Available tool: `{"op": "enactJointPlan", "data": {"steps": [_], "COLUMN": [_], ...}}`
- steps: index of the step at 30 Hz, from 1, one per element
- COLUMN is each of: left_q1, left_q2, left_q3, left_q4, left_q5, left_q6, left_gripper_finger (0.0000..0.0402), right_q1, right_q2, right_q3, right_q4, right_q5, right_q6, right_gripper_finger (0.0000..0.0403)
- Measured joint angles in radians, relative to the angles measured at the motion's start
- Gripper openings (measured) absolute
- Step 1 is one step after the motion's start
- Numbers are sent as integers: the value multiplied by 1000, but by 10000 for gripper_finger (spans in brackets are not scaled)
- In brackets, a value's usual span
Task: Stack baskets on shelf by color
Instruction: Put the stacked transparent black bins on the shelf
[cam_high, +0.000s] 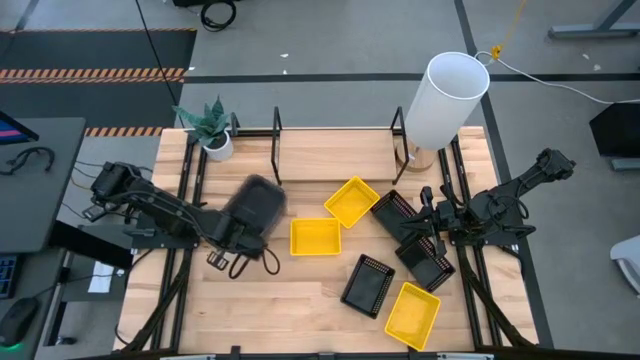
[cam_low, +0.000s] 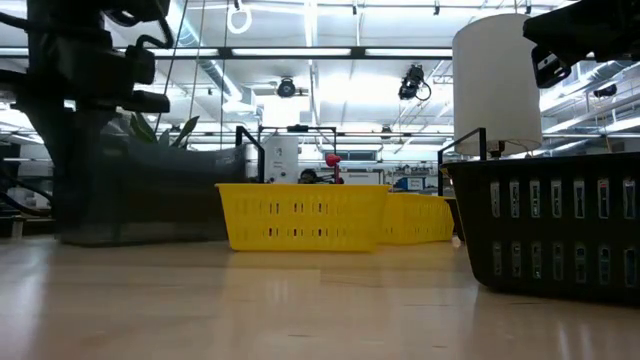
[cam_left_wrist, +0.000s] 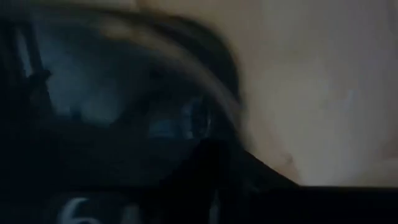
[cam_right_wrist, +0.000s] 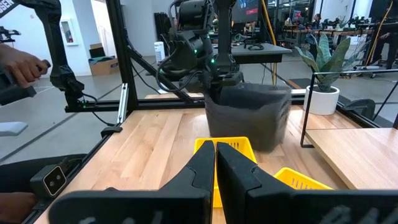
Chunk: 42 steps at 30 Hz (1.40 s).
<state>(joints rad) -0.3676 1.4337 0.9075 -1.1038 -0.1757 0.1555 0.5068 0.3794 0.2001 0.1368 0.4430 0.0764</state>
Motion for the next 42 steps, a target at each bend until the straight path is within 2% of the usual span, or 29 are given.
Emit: {"op": "enactJointPlan", "data": {"steps": [8, 18, 22, 26, 33, 38, 42], "left_q1": [0, 22, 62, 114, 231, 328, 410], "left_q2": [5, 3, 2, 1, 33, 95, 137], "left_q3": [42, 345, 463, 521, 522, 522, 522], "left_q4": [-30, -82, -63, 67, 486, 692, 721], "left_q5": [90, 112, 52, -15, -115, -106, -8], "left_q6": [-190, -251, -253, -221, -89, -8, 13], "left_gripper_finger": [14, 14, 14, 14, 22, 15, 16], "right_q1": [0, 0, 0, 0, 0, 0, 0], "right_q2": [0, 0, 0, 0, 0, 0, 0], "right_q3": [0, 0, 0, 0, 0, 0, 0], "right_q4": [0, 0, 0, 0, 0, 4, 5], "right_q5": [0, 0, 0, 0, 0, 0, 0], "right_q6": [0, 0, 0, 0, 0, 0, 0], "right_gripper_finger": [23, 23, 23, 23, 23, 23, 23]}}
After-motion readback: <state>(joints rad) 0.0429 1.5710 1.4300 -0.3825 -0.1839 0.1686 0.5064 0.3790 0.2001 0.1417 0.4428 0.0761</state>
